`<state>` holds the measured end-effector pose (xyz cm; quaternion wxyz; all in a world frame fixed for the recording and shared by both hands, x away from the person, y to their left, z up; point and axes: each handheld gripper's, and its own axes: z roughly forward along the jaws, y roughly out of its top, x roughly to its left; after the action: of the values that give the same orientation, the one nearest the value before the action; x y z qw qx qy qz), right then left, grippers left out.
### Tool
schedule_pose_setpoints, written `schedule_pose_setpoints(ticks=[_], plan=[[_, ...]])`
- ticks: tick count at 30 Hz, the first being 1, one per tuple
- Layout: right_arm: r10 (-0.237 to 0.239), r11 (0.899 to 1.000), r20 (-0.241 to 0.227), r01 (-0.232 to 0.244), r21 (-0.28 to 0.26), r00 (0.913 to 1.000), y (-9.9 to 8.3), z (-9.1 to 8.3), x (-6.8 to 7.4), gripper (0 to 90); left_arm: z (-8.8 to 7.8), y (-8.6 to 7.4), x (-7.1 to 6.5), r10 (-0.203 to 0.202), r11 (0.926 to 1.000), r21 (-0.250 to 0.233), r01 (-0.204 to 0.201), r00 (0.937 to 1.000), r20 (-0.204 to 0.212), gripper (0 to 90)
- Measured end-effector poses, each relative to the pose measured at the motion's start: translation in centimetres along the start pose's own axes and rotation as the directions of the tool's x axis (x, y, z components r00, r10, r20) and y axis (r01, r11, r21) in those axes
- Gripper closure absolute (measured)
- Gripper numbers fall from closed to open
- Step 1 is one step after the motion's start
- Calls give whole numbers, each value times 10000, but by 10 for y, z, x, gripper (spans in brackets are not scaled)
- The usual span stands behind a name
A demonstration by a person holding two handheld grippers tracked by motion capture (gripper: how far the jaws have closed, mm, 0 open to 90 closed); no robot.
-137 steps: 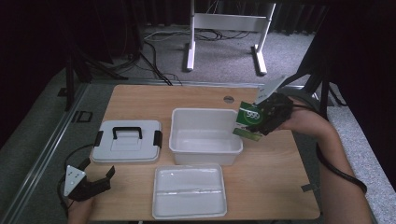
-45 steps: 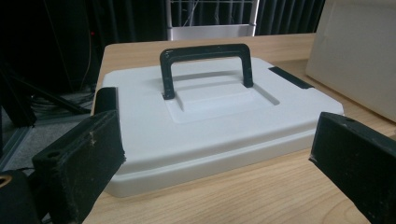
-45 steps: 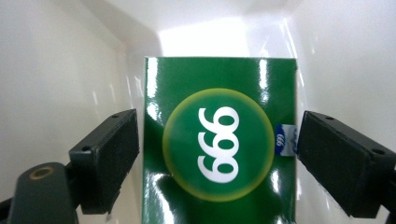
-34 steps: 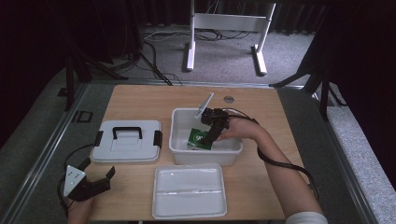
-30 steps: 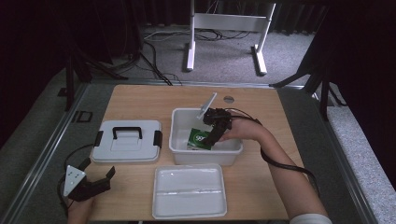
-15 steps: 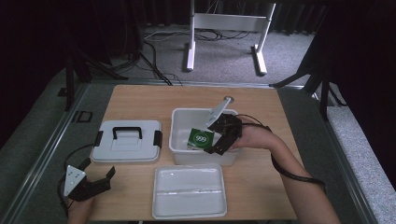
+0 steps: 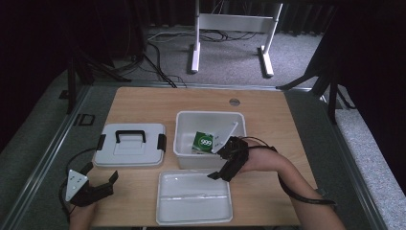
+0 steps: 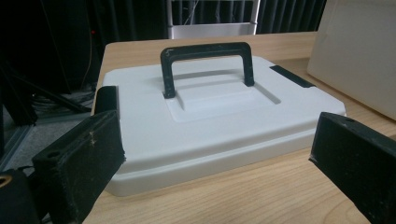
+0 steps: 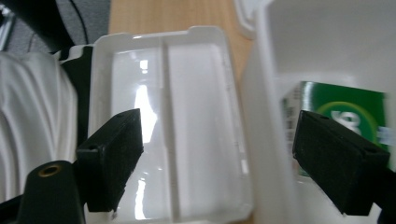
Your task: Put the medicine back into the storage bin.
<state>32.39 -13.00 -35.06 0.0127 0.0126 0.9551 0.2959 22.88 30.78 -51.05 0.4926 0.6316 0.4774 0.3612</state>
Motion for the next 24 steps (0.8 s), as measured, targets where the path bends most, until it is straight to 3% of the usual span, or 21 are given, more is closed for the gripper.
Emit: schedule_pose_setpoints(ticks=[4, 14, 19, 22, 24], plan=[[-168, 9998, -240, 171, 122, 9996, -4, 16, 11, 192, 0, 0, 0, -20, 10000, 1, 20, 10000, 21, 23], [-288, 9992, -910, 311, 233, 9954, -11, 58, 24, 235, 0, 0, 0, -23, 10000, -21, 23, 10000, 5, 23], [-388, 9973, -699, 430, 598, 9968, -13, 80, 29, 281, 0, 0, 0, -5, 10000, -5, 5, 10000, 34, 23], [-568, 9948, -618, 617, 812, 9965, -15, 92, 31, 393, 0, 0, 0, -2, 10000, -11, 2, 10000, 40, 23], [-622, 9936, -668, 681, 900, 9958, -15, 96, 32, 411, 0, 0, 0, 1, 10000, -12, -1, 10000, 41, 23]])
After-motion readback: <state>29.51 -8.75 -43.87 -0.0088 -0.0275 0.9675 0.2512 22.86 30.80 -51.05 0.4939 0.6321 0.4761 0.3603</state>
